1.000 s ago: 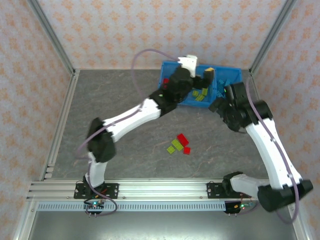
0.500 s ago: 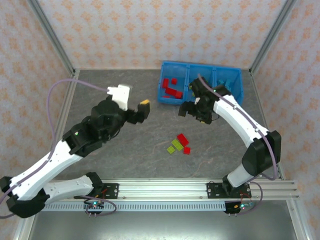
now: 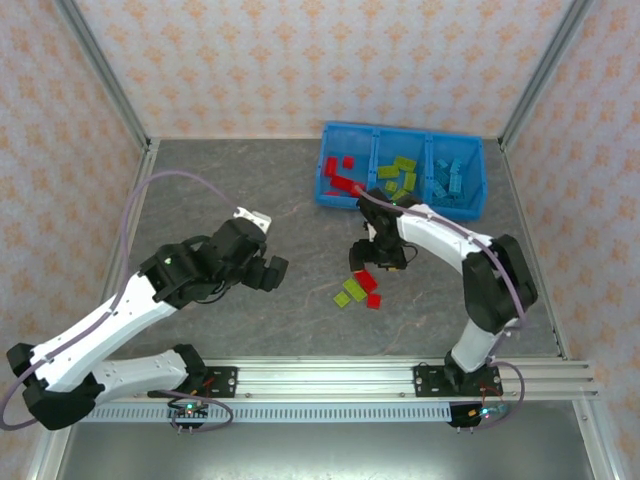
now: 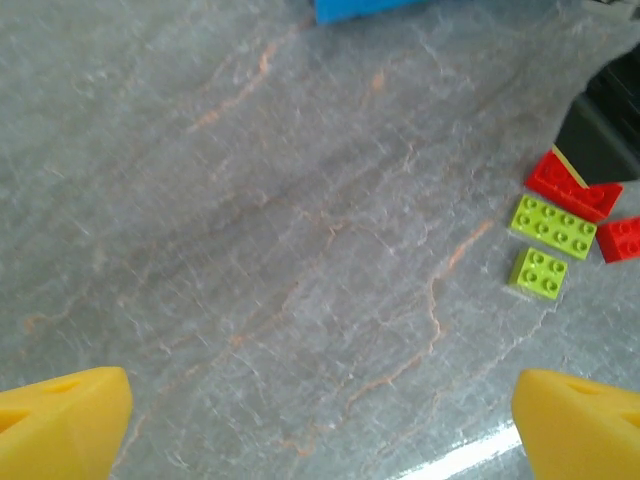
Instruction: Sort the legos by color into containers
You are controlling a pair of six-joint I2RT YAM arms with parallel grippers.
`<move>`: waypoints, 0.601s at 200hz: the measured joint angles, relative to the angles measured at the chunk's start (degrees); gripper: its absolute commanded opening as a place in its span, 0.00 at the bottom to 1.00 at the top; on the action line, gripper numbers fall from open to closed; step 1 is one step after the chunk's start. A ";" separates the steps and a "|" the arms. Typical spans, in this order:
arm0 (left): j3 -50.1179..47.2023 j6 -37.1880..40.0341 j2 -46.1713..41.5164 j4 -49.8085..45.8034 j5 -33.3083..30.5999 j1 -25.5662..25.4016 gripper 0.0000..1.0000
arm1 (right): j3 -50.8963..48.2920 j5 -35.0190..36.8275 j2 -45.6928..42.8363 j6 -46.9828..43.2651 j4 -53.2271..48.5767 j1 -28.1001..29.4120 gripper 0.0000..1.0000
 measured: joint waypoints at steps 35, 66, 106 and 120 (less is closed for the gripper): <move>-2.36 -2.69 -1.57 0.13 1.36 0.00 0.98 | -0.98 -1.29 3.17 -1.20 2.82 0.00 0.66; -4.17 -4.00 -3.34 0.42 1.49 0.00 0.98 | -2.08 -1.95 4.55 -1.18 4.52 0.00 0.60; -5.20 -4.87 -3.63 1.07 1.53 0.00 0.98 | -4.04 0.35 4.04 -1.20 5.51 -0.04 0.39; -5.31 -5.25 -3.61 1.27 1.70 0.00 0.98 | -4.74 0.92 3.28 -1.22 6.10 -0.04 0.33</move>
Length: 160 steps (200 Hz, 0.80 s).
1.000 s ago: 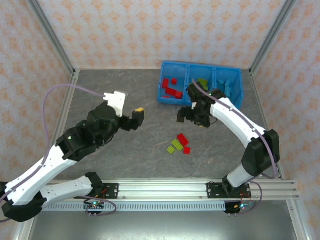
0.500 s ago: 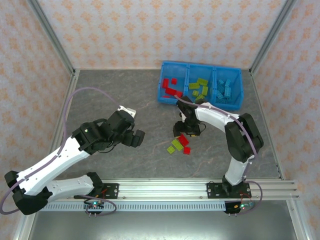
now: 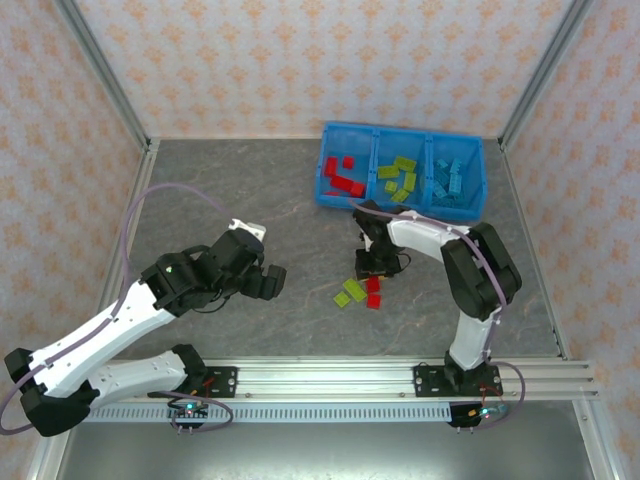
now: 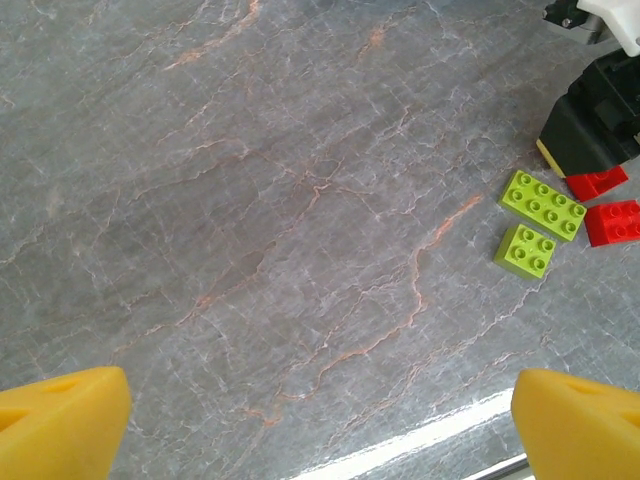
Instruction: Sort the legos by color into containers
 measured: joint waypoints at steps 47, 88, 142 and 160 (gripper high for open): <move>0.00 -0.26 1.42 1.14 0.90 0.00 0.98 | -2.36 1.75 -2.80 0.52 0.79 0.04 0.25; 0.00 -0.39 1.88 1.29 1.11 0.00 0.99 | -1.36 2.29 -9.42 2.29 -0.15 -0.33 0.19; 0.04 -0.44 3.06 1.68 1.38 0.00 0.99 | 12.68 1.27 -12.00 8.02 0.31 -6.80 0.18; 0.52 -0.50 4.81 1.95 2.14 0.00 0.99 | 20.81 1.77 -8.09 9.20 0.44 -9.05 0.18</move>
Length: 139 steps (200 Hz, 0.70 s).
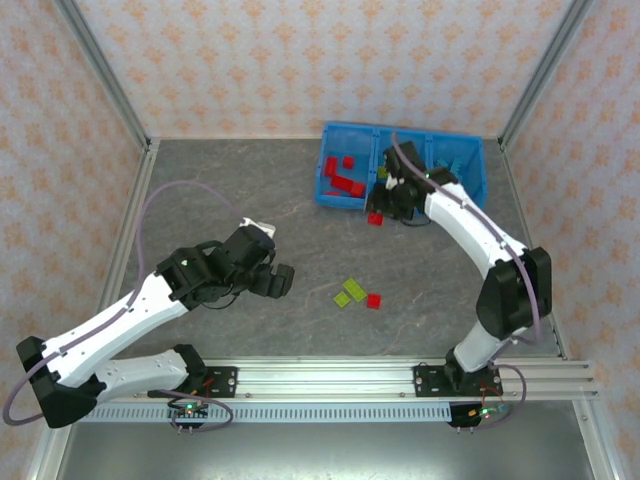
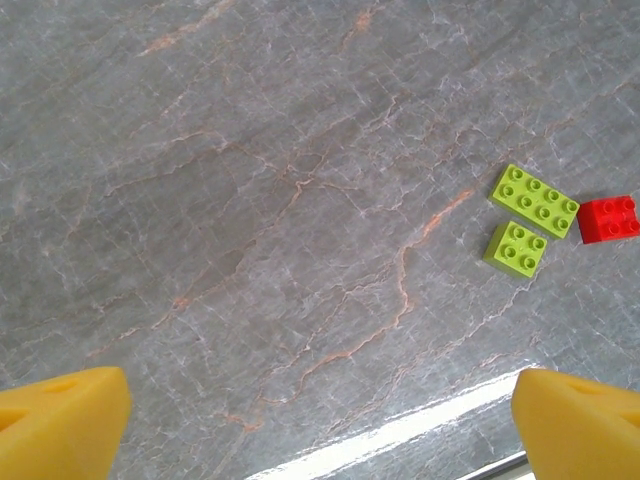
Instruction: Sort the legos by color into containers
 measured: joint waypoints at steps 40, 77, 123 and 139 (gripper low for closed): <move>1.31 -0.61 2.89 0.70 0.70 -0.09 0.99 | 21.55 2.16 16.98 0.35 1.14 -1.49 0.18; 2.60 -1.77 5.53 1.73 1.09 -1.70 1.00 | 42.10 4.55 33.83 -0.13 -0.39 -1.42 0.26; 4.79 -3.13 9.64 2.19 1.05 -4.57 1.00 | 57.24 4.24 43.04 -2.27 -5.66 -1.46 0.57; 5.55 -3.41 11.58 2.27 1.07 -5.07 1.00 | 57.27 3.78 41.83 -2.54 -7.15 -1.44 0.57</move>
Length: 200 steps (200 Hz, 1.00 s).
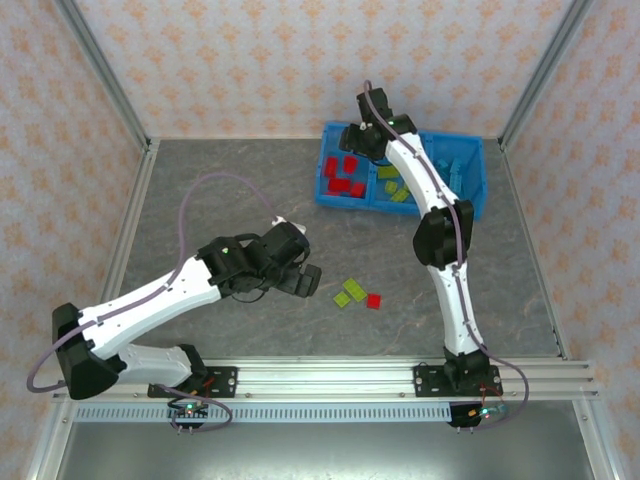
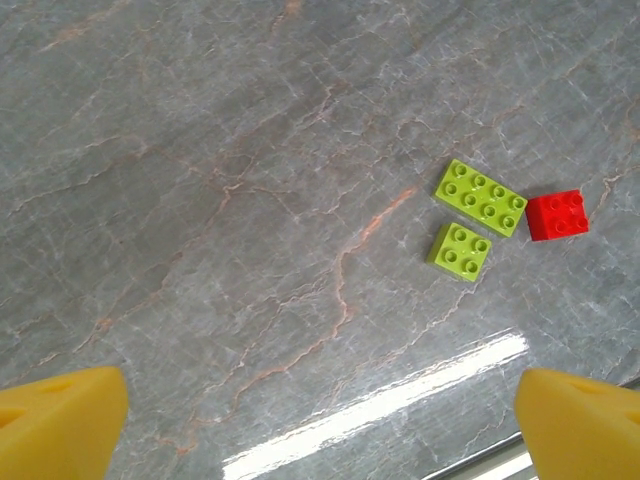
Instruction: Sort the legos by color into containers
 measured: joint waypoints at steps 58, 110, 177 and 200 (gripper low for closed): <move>1.20 -0.33 9.22 1.70 1.38 -1.81 0.97 | -34.95 -2.71 -31.08 -1.38 -4.52 -0.02 0.59; 6.97 4.85 24.39 3.13 4.35 -4.81 0.83 | -66.69 -3.04 -70.71 4.83 -5.57 0.02 0.66; 17.14 10.43 40.41 3.78 6.82 -6.69 0.64 | -82.36 -8.35 -86.75 11.41 -14.38 0.02 0.71; 18.27 11.43 43.15 3.67 6.82 -6.69 0.58 | -82.47 -9.29 -88.46 11.96 -15.91 0.02 0.71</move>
